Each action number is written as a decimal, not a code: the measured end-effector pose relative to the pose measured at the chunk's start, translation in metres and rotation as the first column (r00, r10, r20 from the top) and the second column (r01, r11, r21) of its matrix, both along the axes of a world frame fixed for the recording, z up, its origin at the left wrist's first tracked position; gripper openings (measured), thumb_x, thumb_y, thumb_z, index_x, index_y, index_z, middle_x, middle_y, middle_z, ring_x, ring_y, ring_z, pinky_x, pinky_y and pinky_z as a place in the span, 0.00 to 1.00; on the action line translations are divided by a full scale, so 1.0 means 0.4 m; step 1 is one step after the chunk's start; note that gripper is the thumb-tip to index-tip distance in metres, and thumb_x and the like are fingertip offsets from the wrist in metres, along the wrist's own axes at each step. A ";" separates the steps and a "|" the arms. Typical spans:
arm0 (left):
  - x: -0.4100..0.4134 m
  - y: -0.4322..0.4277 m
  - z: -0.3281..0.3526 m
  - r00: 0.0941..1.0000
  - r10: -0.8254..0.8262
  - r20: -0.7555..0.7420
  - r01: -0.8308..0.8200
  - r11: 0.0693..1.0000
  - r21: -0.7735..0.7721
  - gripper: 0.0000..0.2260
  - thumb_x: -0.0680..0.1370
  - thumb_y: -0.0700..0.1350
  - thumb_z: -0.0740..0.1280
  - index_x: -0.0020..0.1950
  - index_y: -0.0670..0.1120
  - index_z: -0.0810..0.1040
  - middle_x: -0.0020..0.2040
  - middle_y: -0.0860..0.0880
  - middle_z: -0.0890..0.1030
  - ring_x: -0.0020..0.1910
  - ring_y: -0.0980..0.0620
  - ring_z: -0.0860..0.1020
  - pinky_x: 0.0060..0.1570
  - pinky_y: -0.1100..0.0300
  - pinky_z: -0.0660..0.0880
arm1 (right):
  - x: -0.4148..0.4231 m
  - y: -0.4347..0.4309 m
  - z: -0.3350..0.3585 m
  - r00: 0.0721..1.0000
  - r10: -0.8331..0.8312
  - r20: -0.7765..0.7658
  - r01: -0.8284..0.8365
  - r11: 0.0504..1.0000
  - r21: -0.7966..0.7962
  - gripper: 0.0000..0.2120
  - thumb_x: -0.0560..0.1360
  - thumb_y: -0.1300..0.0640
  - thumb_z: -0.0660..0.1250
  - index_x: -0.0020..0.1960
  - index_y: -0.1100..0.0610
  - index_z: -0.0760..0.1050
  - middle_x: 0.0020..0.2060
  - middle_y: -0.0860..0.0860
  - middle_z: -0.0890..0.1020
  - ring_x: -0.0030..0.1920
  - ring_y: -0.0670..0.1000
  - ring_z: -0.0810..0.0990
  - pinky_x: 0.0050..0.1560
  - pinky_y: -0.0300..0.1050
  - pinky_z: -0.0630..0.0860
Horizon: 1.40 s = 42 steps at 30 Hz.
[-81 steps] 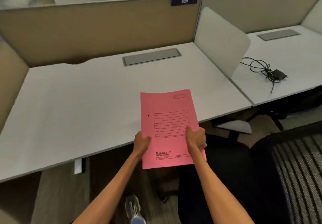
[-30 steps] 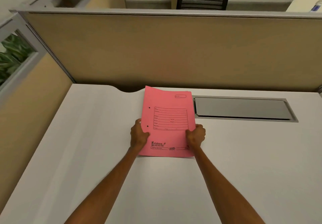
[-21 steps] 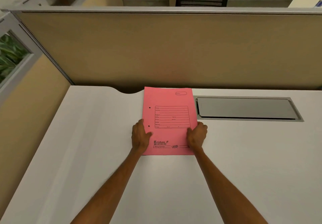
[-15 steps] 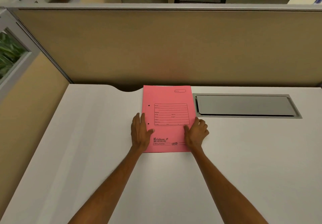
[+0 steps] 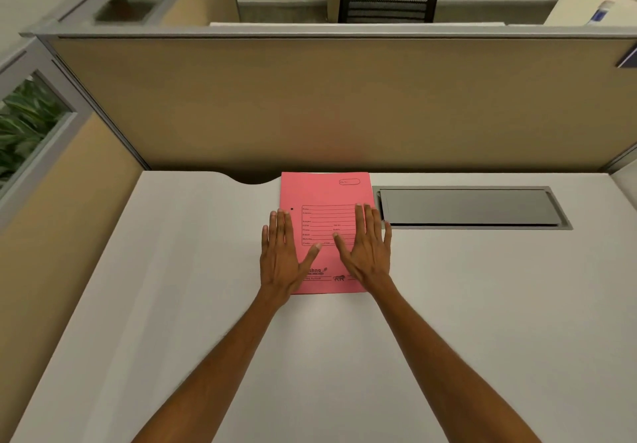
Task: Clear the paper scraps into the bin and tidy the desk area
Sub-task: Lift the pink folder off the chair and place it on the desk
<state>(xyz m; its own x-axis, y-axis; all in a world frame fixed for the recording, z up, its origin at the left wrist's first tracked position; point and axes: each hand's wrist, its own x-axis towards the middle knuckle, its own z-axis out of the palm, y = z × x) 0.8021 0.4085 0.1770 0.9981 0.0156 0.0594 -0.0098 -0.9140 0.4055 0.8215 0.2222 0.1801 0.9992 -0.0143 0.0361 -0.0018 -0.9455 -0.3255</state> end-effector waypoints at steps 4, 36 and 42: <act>-0.005 -0.008 0.033 1.000 0.004 0.024 -0.004 1.000 -0.002 0.41 0.77 0.69 0.50 0.80 0.47 0.38 0.82 0.46 0.43 0.80 0.50 0.38 0.79 0.50 0.39 | 0.001 0.014 0.034 1.000 0.008 -0.009 -0.008 1.000 0.009 0.40 0.77 0.32 0.45 0.81 0.53 0.41 0.80 0.52 0.45 0.80 0.52 0.42 0.75 0.52 0.31; -0.070 -0.022 0.179 0.994 0.056 0.095 -0.064 0.994 0.087 0.44 0.73 0.74 0.37 0.79 0.46 0.38 0.81 0.45 0.44 0.79 0.48 0.38 0.78 0.44 0.38 | -0.055 -0.005 0.162 0.998 -0.006 0.060 0.002 0.998 0.057 0.39 0.79 0.33 0.48 0.81 0.55 0.44 0.80 0.54 0.49 0.80 0.53 0.45 0.76 0.55 0.35; -0.165 -0.045 0.190 0.993 0.077 0.092 -0.083 0.994 0.067 0.45 0.73 0.74 0.36 0.80 0.45 0.41 0.82 0.45 0.45 0.78 0.50 0.36 0.77 0.46 0.35 | -0.130 -0.032 0.189 0.998 -0.017 0.060 0.014 0.998 0.059 0.38 0.80 0.35 0.49 0.81 0.56 0.45 0.80 0.54 0.50 0.80 0.53 0.46 0.76 0.57 0.37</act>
